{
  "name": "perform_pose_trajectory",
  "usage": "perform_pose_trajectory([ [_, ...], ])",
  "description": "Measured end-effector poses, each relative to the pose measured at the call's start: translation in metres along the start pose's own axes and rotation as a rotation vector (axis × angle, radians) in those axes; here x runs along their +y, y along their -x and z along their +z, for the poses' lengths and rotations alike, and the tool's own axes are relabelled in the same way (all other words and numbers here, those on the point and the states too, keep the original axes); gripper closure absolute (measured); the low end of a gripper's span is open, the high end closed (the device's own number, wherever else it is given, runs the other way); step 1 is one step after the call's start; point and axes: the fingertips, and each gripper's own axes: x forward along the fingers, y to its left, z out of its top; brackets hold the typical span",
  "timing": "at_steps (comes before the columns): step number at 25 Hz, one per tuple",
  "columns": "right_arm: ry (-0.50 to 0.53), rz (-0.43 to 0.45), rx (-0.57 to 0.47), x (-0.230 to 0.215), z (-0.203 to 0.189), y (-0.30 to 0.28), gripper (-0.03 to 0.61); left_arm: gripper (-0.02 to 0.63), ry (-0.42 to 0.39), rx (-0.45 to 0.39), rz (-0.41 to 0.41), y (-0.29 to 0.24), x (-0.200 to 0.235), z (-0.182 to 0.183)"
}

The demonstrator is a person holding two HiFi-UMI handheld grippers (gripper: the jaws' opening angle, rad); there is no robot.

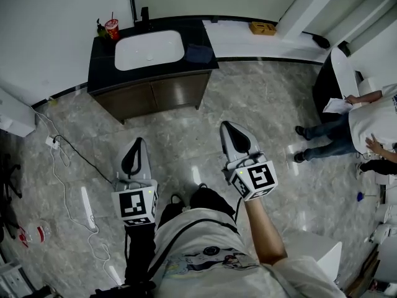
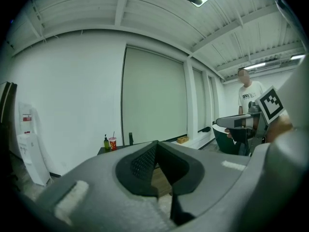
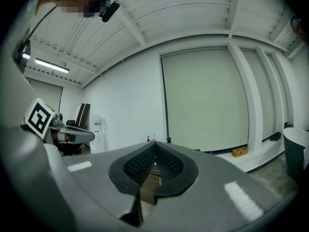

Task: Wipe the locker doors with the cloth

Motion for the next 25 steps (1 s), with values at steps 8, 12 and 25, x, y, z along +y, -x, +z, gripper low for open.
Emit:
perform_pose_trajectory([
  [8,-0.010,0.026,0.049,-0.040,-0.020,-0.069,0.575,0.611,0.011,0.022,0.011,-0.069,0.024,-0.006],
  [12,-0.023,0.076,0.057,-0.077,-0.030,-0.132,0.574,0.611,0.005,0.017,0.064,-0.128,0.042,0.001],
  [25,-0.023,0.249,0.233,-0.178,-0.071,-0.313,0.522,0.611,0.010,0.078,0.088,-0.308,0.068,0.012],
])
